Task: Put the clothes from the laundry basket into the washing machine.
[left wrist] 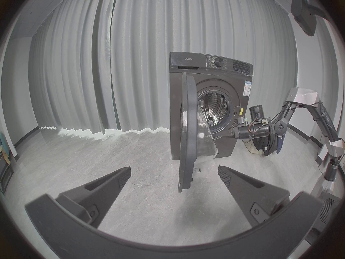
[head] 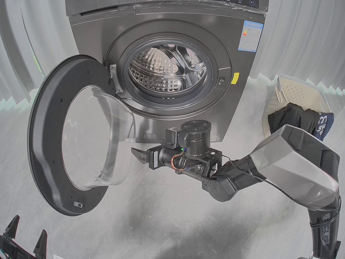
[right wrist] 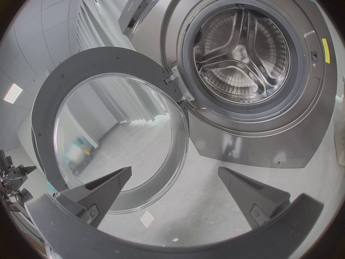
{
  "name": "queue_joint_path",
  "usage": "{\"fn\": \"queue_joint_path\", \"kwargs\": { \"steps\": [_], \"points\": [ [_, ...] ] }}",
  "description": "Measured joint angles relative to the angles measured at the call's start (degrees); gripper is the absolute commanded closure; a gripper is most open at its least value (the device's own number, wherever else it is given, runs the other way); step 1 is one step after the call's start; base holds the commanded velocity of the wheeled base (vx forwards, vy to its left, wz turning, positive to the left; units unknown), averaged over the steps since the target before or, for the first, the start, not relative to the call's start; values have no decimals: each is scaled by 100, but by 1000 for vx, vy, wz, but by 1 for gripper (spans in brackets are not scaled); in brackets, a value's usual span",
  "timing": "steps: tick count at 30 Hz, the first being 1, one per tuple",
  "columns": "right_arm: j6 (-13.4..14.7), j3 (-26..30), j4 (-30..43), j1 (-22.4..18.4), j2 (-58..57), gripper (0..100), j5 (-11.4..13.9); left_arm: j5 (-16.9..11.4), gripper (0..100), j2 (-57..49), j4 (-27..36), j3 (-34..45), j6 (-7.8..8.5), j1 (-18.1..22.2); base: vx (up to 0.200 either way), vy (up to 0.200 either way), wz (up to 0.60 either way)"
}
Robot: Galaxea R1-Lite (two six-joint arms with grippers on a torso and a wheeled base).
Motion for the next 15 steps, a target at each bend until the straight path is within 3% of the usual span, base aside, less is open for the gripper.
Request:
{"fn": "queue_joint_path", "kwargs": {
  "steps": [15],
  "points": [
    [-1, -1863, 375, 391, 1100, 0, -407, 0, 0, 0, 0, 0, 0, 0, 0, 0, 0]
  ]
}}
